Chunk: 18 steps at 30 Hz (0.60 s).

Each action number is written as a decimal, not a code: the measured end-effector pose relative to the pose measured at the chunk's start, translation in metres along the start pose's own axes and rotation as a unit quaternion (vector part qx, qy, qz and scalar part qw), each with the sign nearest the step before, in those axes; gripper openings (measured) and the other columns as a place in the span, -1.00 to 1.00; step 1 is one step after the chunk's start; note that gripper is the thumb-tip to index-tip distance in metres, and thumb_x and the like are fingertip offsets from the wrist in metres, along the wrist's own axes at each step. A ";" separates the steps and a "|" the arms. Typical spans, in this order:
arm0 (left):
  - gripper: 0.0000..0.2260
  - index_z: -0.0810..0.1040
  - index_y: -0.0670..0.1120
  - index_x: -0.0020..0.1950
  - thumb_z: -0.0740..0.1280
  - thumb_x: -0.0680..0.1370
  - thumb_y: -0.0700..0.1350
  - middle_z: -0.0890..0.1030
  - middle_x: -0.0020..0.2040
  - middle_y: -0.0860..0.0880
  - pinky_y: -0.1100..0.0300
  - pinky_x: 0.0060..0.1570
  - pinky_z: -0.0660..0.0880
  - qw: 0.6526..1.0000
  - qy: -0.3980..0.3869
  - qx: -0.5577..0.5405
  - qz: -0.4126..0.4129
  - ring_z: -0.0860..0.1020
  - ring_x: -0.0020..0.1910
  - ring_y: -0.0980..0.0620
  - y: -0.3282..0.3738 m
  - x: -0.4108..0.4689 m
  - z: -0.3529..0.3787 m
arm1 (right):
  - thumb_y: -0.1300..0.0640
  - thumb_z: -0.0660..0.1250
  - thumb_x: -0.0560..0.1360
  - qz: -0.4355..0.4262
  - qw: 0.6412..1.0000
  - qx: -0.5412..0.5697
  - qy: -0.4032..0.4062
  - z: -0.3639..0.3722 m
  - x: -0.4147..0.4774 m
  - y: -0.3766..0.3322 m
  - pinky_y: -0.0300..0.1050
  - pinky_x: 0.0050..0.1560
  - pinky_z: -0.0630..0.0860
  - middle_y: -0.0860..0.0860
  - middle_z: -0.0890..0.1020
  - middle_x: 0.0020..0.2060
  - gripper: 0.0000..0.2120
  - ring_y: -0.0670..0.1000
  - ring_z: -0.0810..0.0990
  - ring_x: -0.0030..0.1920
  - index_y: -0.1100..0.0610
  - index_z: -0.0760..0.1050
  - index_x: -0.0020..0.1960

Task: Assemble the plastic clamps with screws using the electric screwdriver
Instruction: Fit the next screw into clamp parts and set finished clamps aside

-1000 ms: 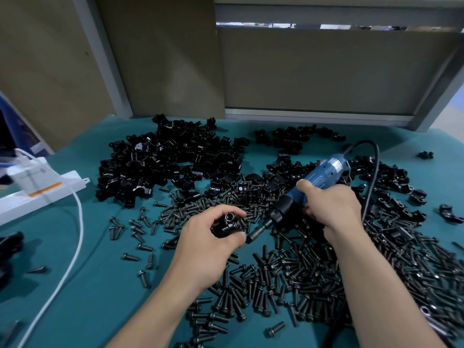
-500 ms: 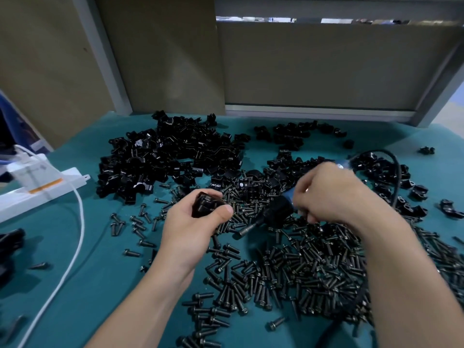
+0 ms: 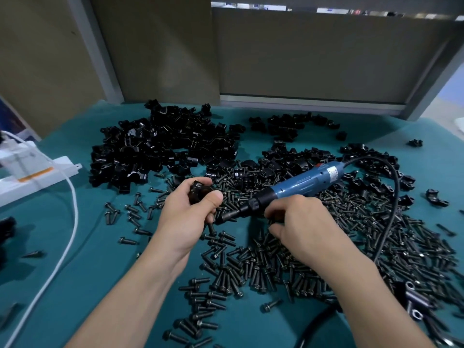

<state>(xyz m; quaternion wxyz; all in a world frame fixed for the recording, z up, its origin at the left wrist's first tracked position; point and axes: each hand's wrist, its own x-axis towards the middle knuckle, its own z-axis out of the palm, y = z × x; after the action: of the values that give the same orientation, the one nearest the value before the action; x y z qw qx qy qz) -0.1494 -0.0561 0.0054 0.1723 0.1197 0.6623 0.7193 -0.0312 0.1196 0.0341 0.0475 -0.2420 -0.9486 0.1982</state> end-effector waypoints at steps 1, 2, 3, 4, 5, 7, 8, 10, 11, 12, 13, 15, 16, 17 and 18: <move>-0.82 0.62 0.03 0.15 0.46 0.60 -0.19 0.59 -0.24 0.03 0.09 -0.08 0.54 1.000 0.001 -0.008 -0.005 0.51 -0.34 0.08 0.000 0.000 0.000 | 0.08 0.53 0.49 0.001 1.000 0.010 0.007 0.000 0.001 0.000 -0.33 -0.30 0.43 -0.13 0.56 -0.31 -0.82 -0.18 0.48 -0.35 -0.10 0.70 0.07; -0.83 0.62 0.03 0.15 0.45 0.61 -0.19 0.58 -0.26 0.04 0.11 -0.10 0.53 1.000 0.002 -0.012 -0.009 0.51 -0.34 0.08 -0.001 0.000 0.000 | 0.06 0.55 0.48 0.001 1.000 0.020 0.016 0.001 0.001 -0.001 -0.36 -0.34 0.40 -0.16 0.53 -0.35 -0.84 -0.20 0.47 -0.37 -0.08 0.71 0.05; -0.83 0.62 0.02 0.15 0.45 0.61 -0.19 0.58 -0.29 0.05 0.13 -0.13 0.52 1.000 0.003 -0.011 -0.010 0.50 -0.34 0.09 -0.001 0.001 0.000 | 0.05 0.54 0.48 -0.003 0.999 0.024 0.029 0.002 0.001 -0.003 -0.34 -0.34 0.42 -0.17 0.53 -0.38 -0.87 -0.18 0.49 -0.38 -0.06 0.72 0.03; -0.84 0.62 0.03 0.15 0.45 0.61 -0.18 0.58 -0.31 0.07 0.16 -0.15 0.51 1.000 0.004 -0.008 -0.010 0.50 -0.35 0.09 -0.002 0.001 0.000 | 0.03 0.52 0.50 -0.014 0.999 0.014 0.043 0.005 0.000 -0.005 -0.25 -0.30 0.47 -0.15 0.55 -0.38 -0.91 -0.12 0.52 -0.38 -0.03 0.72 0.00; -0.84 0.62 0.03 0.15 0.45 0.61 -0.18 0.57 -0.33 0.09 0.20 -0.19 0.51 1.000 0.005 -0.005 -0.010 0.49 -0.36 0.09 -0.003 0.002 0.000 | 0.01 0.48 0.52 -0.032 0.998 -0.009 0.058 0.009 -0.001 -0.007 -0.17 -0.25 0.50 -0.11 0.59 -0.37 -0.91 -0.05 0.54 -0.36 -0.02 0.72 -0.01; -0.85 0.61 0.02 0.15 0.44 0.61 -0.18 0.57 -0.35 0.10 0.27 -0.27 0.51 1.000 0.005 -0.004 -0.010 0.48 -0.38 0.10 -0.004 0.002 0.002 | -0.03 0.41 0.56 -0.066 0.993 -0.060 0.081 0.014 -0.003 -0.011 -0.10 -0.23 0.44 -0.06 0.65 -0.30 -0.88 0.05 0.55 -0.29 -0.05 0.70 0.01; -0.85 0.61 0.02 0.15 0.44 0.62 -0.18 0.57 -0.34 0.09 0.28 -0.30 0.50 1.000 0.004 -0.004 -0.010 0.48 -0.38 0.10 -0.004 0.002 0.002 | -0.05 0.40 0.56 -0.076 0.990 -0.073 0.090 0.015 -0.004 -0.011 -0.09 -0.25 0.39 -0.07 0.67 -0.27 -0.87 0.06 0.58 -0.24 -0.07 0.70 0.01; -0.85 0.61 0.01 0.15 0.44 0.62 -0.19 0.56 -0.31 0.05 0.25 -0.27 0.51 1.000 0.002 -0.005 -0.007 0.47 -0.38 0.09 -0.005 0.002 0.003 | -0.08 0.40 0.56 -0.088 0.988 -0.074 0.100 0.017 -0.003 -0.011 -0.10 -0.27 0.37 -0.10 0.67 -0.28 -0.87 0.03 0.63 -0.22 -0.09 0.69 0.00; -0.84 0.60 0.01 0.15 0.44 0.62 -0.19 0.56 -0.29 0.04 0.20 -0.23 0.51 1.000 -0.001 -0.004 -0.002 0.48 -0.37 0.09 -0.005 0.002 0.004 | -0.08 0.41 0.56 -0.086 0.990 -0.053 0.103 0.018 -0.003 -0.010 -0.12 -0.29 0.40 -0.11 0.67 -0.32 -0.89 -0.01 0.63 -0.26 -0.09 0.69 -0.02; -0.83 0.60 0.03 0.16 0.44 0.62 -0.19 0.56 -0.29 0.05 0.15 -0.19 0.51 1.000 -0.004 0.002 0.004 0.48 -0.37 0.08 -0.005 0.002 0.004 | -0.06 0.43 0.55 -0.071 0.992 -0.003 0.107 0.018 -0.003 -0.010 -0.15 -0.33 0.44 -0.13 0.65 -0.37 -0.91 -0.09 0.60 -0.34 -0.09 0.69 -0.06; -0.82 0.59 0.04 0.16 0.44 0.62 -0.19 0.57 -0.29 0.05 0.11 -0.15 0.51 1.000 -0.009 0.015 0.011 0.48 -0.36 0.07 -0.006 0.002 0.004 | -0.02 0.45 0.54 -0.047 0.990 0.073 0.111 0.018 -0.003 -0.009 -0.22 -0.39 0.44 -0.15 0.64 -0.41 -0.93 -0.12 0.58 -0.41 -0.09 0.69 -0.11; -0.79 0.58 0.09 0.17 0.45 0.61 -0.18 0.59 -0.29 0.03 0.05 -0.11 0.52 0.998 -0.024 0.052 0.025 0.51 -0.34 0.05 -0.006 0.002 0.005 | 0.09 0.48 0.53 0.004 0.960 0.254 0.119 0.017 -0.001 -0.007 -0.34 -0.44 0.41 -0.16 0.66 -0.41 -0.85 -0.15 0.55 -0.48 -0.06 0.69 -0.21; -0.78 0.59 0.11 0.17 0.45 0.61 -0.18 0.60 -0.27 0.02 0.03 -0.11 0.53 0.997 -0.031 0.069 0.030 0.53 -0.34 0.04 -0.006 0.001 0.005 | 0.14 0.47 0.53 0.028 0.934 0.339 0.111 0.015 -0.001 -0.007 -0.31 -0.42 0.43 -0.11 0.68 -0.40 -0.81 -0.14 0.52 -0.49 -0.02 0.69 -0.25; -0.76 0.59 0.15 0.14 0.46 0.60 -0.17 0.62 -0.25 0.02 0.01 -0.11 0.54 0.995 -0.037 0.085 0.037 0.55 -0.33 0.05 -0.006 0.000 0.005 | 0.20 0.44 0.53 0.046 0.901 0.420 0.095 0.012 -0.001 -0.007 -0.25 -0.40 0.46 -0.03 0.68 -0.40 -0.78 -0.09 0.50 -0.49 0.04 0.67 -0.28; -0.74 0.60 0.20 0.10 0.48 0.59 -0.16 0.63 -0.22 0.03 -0.01 -0.12 0.56 0.993 -0.042 0.104 0.046 0.57 -0.33 0.05 -0.007 -0.001 0.006 | 0.25 0.38 0.53 0.059 0.864 0.494 0.076 0.010 -0.001 -0.008 -0.19 -0.41 0.46 0.04 0.67 -0.39 -0.76 -0.02 0.49 -0.49 0.10 0.62 -0.30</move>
<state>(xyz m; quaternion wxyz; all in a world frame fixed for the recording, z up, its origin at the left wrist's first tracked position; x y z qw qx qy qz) -0.1454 -0.0508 -0.0006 0.1533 0.1975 0.7192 0.6483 -0.0355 0.1089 0.0284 0.2214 -0.2565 -0.7043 0.6238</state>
